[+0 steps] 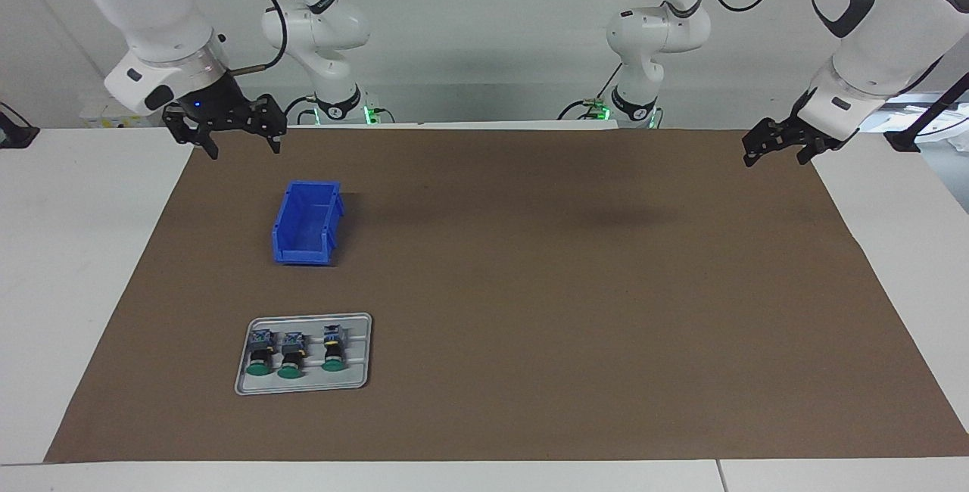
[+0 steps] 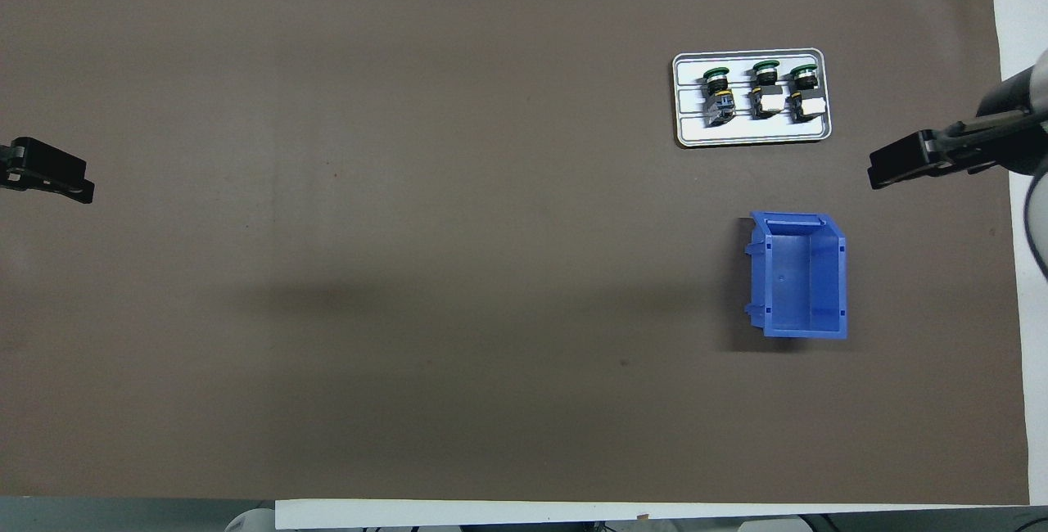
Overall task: Place and press button with both arms
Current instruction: 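Reach the right gripper toward the metal tray of buttons, then grasp a black green-topped button from the tray with the right gripper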
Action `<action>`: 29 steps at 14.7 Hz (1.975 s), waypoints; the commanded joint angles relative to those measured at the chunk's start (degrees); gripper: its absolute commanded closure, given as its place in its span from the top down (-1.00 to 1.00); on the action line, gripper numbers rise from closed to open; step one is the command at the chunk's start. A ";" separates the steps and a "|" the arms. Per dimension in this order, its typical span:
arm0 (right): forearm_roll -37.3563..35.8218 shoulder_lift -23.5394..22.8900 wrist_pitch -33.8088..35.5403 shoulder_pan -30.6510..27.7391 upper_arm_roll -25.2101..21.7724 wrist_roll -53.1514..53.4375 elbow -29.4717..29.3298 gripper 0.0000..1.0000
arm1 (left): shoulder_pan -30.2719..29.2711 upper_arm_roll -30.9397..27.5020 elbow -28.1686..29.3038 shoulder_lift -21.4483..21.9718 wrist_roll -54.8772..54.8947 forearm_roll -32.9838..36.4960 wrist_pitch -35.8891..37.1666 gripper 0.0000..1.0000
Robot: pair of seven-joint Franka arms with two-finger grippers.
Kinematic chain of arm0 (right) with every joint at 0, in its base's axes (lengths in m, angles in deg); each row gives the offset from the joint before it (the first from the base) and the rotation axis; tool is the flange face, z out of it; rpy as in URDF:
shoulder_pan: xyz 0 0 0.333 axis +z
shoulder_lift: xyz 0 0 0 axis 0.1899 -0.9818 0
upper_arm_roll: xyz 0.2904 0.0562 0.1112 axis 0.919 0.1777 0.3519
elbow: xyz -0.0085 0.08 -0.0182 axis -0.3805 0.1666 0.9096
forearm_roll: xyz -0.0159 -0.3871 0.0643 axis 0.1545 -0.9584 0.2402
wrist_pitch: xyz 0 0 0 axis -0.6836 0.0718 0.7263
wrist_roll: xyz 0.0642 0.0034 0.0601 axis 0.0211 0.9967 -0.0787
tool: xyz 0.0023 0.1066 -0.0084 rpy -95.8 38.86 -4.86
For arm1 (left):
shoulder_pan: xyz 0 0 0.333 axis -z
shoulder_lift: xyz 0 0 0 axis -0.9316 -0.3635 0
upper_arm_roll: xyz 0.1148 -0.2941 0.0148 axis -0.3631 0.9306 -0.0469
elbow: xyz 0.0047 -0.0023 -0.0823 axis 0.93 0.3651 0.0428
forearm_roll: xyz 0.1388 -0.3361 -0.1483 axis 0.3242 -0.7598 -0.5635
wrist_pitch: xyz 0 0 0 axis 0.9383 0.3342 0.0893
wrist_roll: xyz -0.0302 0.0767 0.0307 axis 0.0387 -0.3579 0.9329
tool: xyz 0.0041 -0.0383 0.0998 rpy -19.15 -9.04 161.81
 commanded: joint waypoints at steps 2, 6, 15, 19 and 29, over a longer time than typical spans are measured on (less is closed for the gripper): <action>0.71 -10.49 -8.39 0.09 0.13 -0.53 -4.23 1.00 | 0.34 -0.28 1.99 1.54 -0.43 0.62 -1.39 0.99; 0.97 -20.59 -19.05 3.25 0.30 6.39 -4.50 1.00 | -0.10 -0.28 2.08 1.63 -0.08 0.62 -1.39 0.99; 0.18 -33.36 -28.65 4.67 0.30 6.06 -10.21 1.00 | -0.10 -0.19 2.34 1.72 0.01 0.62 -1.39 0.99; 1.06 -33.97 -34.10 3.17 0.57 4.83 -7.40 1.00 | -0.10 -0.19 2.52 1.72 0.01 0.62 -1.39 0.99; 1.68 -35.47 -39.98 3.08 0.57 4.48 -3.54 0.72 | 0.34 -0.19 2.43 1.72 -0.17 0.62 -1.39 0.99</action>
